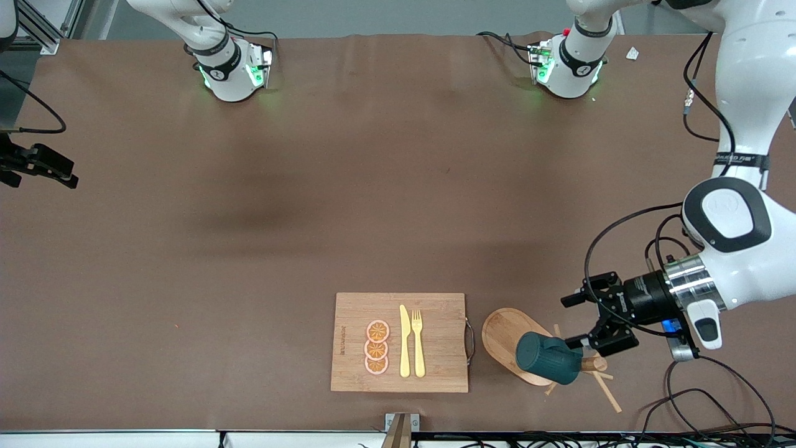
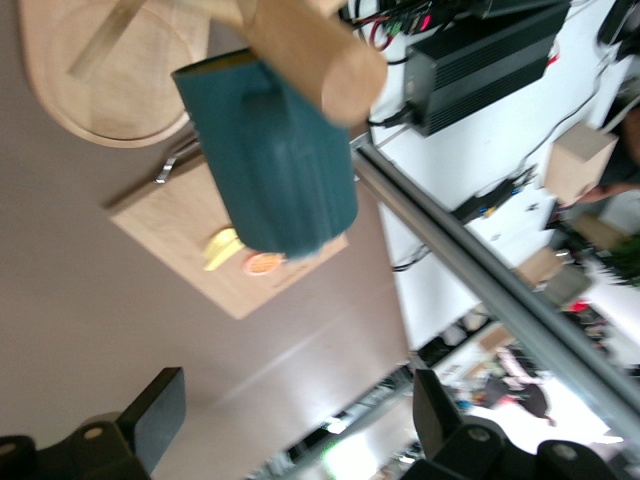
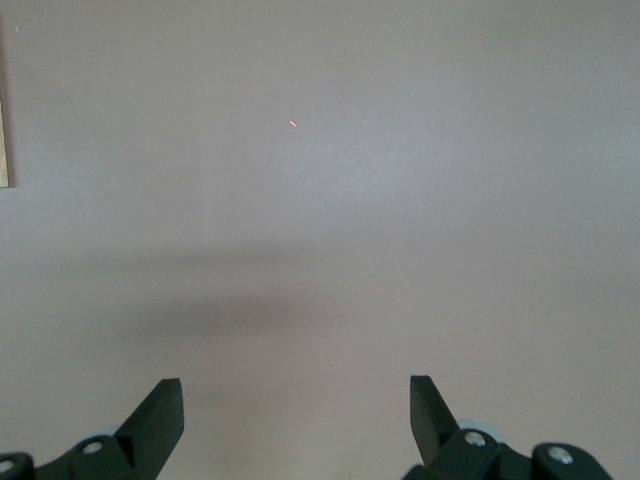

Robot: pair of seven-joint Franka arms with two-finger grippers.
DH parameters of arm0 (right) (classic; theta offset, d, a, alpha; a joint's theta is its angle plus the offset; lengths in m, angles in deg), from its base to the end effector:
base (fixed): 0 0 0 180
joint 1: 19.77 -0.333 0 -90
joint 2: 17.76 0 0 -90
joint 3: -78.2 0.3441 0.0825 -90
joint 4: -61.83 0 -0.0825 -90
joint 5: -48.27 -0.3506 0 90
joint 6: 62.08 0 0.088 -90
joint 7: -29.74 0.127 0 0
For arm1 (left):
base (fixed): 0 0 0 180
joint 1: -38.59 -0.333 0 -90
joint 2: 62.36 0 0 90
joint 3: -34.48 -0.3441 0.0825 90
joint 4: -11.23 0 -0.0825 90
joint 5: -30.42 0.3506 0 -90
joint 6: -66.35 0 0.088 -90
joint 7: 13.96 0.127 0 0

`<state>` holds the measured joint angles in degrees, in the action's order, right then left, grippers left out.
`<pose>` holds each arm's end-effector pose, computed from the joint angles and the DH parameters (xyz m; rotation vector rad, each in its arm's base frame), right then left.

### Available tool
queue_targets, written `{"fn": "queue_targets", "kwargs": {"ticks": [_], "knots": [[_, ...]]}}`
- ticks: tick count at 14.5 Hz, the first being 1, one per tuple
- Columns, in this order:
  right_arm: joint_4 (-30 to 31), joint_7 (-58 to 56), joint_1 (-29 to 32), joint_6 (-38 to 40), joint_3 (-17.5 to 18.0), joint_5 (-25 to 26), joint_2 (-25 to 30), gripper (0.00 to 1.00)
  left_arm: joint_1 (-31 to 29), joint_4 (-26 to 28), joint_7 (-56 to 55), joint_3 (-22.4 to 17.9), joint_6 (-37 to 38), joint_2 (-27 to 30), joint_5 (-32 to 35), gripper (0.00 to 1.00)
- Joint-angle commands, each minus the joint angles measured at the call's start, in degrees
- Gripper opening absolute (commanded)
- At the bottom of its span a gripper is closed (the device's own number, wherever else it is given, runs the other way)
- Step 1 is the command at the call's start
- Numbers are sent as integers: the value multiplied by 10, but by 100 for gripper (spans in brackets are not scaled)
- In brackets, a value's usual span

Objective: Pass cup and hang on rack

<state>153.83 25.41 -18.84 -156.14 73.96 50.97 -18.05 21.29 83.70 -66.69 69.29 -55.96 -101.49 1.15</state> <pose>0.5271 -0.0533 0.6210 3.0914 -0.0186 0.0415 0.7314 -0.1225 0.4662 2.0111 1.1089 -0.2917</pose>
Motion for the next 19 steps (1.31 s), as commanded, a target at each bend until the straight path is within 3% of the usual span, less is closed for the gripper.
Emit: {"fn": "queue_targets", "kwargs": {"ticks": [1,8,12,16,19], "knots": [[8,-9,8,-2,6,-1,13,100,-1,11,-2,-2,56,44,66,100],[8,-9,8,-2,6,-1,13,100,-11,11,85,12,236,154,256,100],[8,-9,9,-2,6,-1,13,100,-11,11,122,14,286,194,354,100],[9,-9,10,-2,6,-1,13,100,-14,10,211,7,329,233,359,100],[9,-9,10,-2,6,-1,13,100,-12,12,328,-24,361,277,359,100]]}}
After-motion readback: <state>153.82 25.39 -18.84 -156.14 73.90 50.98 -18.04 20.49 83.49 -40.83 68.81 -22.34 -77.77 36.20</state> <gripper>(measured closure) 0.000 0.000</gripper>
